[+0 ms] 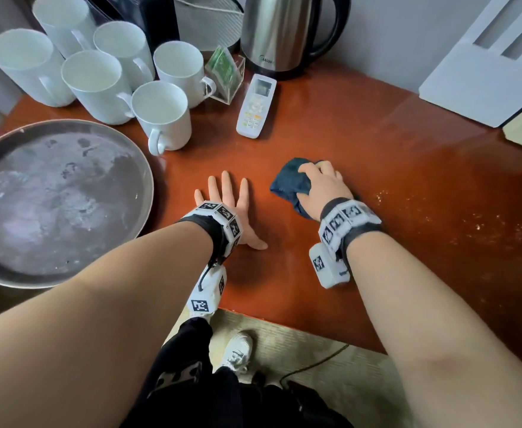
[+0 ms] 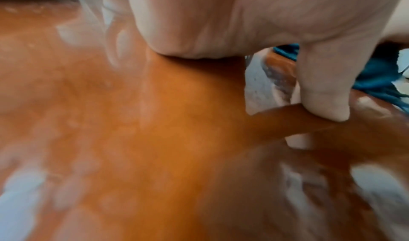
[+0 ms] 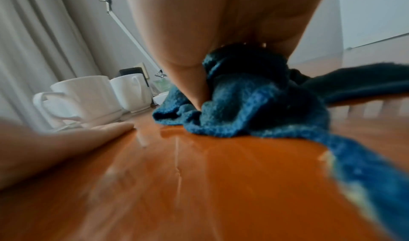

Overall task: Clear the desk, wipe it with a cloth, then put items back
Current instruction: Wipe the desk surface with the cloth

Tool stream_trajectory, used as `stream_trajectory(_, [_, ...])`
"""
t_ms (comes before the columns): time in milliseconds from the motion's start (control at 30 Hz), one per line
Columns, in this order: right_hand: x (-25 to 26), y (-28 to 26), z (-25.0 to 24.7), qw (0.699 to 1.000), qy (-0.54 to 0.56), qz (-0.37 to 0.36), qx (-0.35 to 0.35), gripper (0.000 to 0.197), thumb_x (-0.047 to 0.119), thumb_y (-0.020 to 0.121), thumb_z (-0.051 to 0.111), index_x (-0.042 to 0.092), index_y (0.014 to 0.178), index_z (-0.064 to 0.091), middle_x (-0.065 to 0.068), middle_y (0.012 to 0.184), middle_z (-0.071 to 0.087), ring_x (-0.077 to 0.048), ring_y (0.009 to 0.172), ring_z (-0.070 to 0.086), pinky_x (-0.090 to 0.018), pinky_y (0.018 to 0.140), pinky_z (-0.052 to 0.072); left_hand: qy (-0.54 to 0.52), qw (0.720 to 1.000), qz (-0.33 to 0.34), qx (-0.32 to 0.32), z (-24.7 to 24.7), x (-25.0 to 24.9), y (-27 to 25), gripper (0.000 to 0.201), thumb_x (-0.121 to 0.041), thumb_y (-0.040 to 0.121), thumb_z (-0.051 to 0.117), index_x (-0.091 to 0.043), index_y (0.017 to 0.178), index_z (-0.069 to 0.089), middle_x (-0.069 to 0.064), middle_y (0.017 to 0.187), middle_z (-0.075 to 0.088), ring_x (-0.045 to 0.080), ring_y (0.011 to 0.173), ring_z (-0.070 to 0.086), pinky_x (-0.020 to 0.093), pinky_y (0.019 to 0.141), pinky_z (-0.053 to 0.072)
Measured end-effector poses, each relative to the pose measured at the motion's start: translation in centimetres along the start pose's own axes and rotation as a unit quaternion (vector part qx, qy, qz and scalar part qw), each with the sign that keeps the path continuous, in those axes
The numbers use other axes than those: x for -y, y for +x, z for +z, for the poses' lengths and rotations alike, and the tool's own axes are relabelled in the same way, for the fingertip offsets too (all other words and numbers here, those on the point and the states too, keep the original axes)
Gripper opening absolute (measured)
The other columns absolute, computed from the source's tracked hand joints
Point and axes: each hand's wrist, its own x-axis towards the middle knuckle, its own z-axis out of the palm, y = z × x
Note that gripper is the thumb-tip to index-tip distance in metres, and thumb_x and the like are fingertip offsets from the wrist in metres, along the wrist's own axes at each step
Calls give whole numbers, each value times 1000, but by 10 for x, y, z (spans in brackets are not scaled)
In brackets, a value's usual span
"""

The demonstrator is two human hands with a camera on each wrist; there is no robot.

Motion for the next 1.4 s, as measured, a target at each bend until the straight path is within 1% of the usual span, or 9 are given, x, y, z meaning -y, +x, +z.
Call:
stream_trajectory(167, [-19,-74,5,994,-32,-44,91,36,18,84,54,24,119,46,-1,129,38,-27,117,39,-33,90,42,3,1000,-12,7,-3,-3,-2,134,-73,61,67,-24,146,-25,12,152,-33,37,141,-25,58,113,-7])
stream_trajectory(267, [-26,-89,-3,984,-36,-60,164,32,17,85,53,23,116,47,-1,126,38,-26,114,41,-28,80,37,-3,1000,-14,11,-4,-3,-2,134,-72,61,67,-25,146,-25,11,151,-34,37,141,-26,58,113,-8])
stream_trajectory(467, [-24,-36,-31,999,7,-10,-47,36,8,83,50,18,118,49,-7,127,38,-29,118,37,-34,88,41,-7,1000,-20,4,-1,-4,-1,135,-72,60,68,-25,146,-24,11,152,-33,36,141,-26,58,112,-8])
stream_trajectory(633, [-33,-18,-6,999,-30,38,16,50,38,92,49,23,137,36,-4,143,30,-30,129,30,-43,100,40,-3,1000,-21,16,-3,-5,0,135,-72,60,68,-25,145,-26,11,151,-34,37,141,-26,59,112,-8])
stream_trajectory(733, [-36,-24,2,999,-11,30,5,49,48,91,47,25,133,41,-3,140,35,-29,128,32,-44,101,39,0,1000,-22,14,-3,-4,1,134,-72,60,67,-26,146,-25,11,152,-33,38,141,-25,59,112,-7])
stream_trajectory(933, [-42,-85,13,999,-28,-21,20,34,33,87,57,23,118,49,4,132,40,-22,123,34,-35,88,45,4,1000,-22,15,-5,-5,-3,133,-73,61,66,-26,146,-25,10,152,-33,37,141,-25,58,113,-7])
stream_trajectory(1100, [-51,-133,19,995,-62,-22,78,34,27,89,54,23,122,46,1,131,38,-23,120,35,-37,84,49,0,1000,-17,3,-4,-6,-9,131,-71,63,67,-26,147,-23,10,153,-32,36,142,-24,58,113,-6])
stream_trajectory(1333, [-30,-92,-4,999,36,1,-40,30,13,88,49,16,118,47,-4,128,39,-27,119,34,-37,90,44,34,997,47,-57,10,-9,-17,117,-69,73,60,-25,149,-17,8,157,-21,30,145,-19,53,117,-4])
stream_trajectory(1400, [-26,-79,0,999,27,15,-27,32,13,89,49,17,121,46,-4,131,38,-27,122,33,-41,94,43,47,994,73,-62,17,-14,-20,117,-71,72,58,-25,149,-17,8,156,-21,28,145,-20,49,118,-7])
